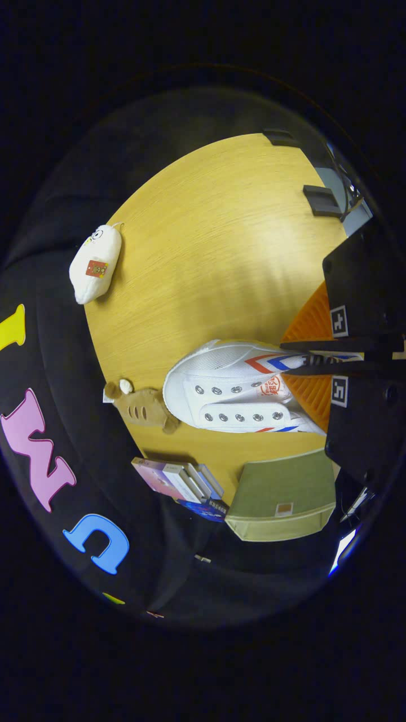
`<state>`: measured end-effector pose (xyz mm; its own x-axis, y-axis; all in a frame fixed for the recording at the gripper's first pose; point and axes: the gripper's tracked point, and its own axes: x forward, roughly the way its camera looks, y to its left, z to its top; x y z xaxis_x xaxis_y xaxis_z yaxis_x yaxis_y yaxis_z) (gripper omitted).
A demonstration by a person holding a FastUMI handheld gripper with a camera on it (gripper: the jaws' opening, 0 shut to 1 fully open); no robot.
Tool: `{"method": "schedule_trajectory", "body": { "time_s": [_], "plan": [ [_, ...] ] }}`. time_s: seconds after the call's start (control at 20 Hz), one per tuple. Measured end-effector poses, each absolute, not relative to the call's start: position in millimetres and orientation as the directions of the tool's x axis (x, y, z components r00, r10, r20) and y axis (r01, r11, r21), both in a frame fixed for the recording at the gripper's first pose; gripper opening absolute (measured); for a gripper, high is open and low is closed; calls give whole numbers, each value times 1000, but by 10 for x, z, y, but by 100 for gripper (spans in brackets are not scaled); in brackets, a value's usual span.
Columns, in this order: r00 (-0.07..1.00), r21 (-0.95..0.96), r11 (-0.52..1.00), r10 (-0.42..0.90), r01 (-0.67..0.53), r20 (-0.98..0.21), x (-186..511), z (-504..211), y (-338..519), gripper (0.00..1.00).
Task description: Open the storage box then place both shoes into the box .Put the left shoe in first, then the right shoe, with the right side of both shoes facing outward in a uniform manner.
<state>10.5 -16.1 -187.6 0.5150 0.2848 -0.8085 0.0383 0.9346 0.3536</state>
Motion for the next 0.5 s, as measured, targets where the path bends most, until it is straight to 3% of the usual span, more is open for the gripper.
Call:
{"method": "schedule_trajectory", "body": {
  "time_s": [0.5],
  "plan": [
    [549, 468, 884, 391, 0, -738, -240, -1057, 1463, 10]
  ]
}}
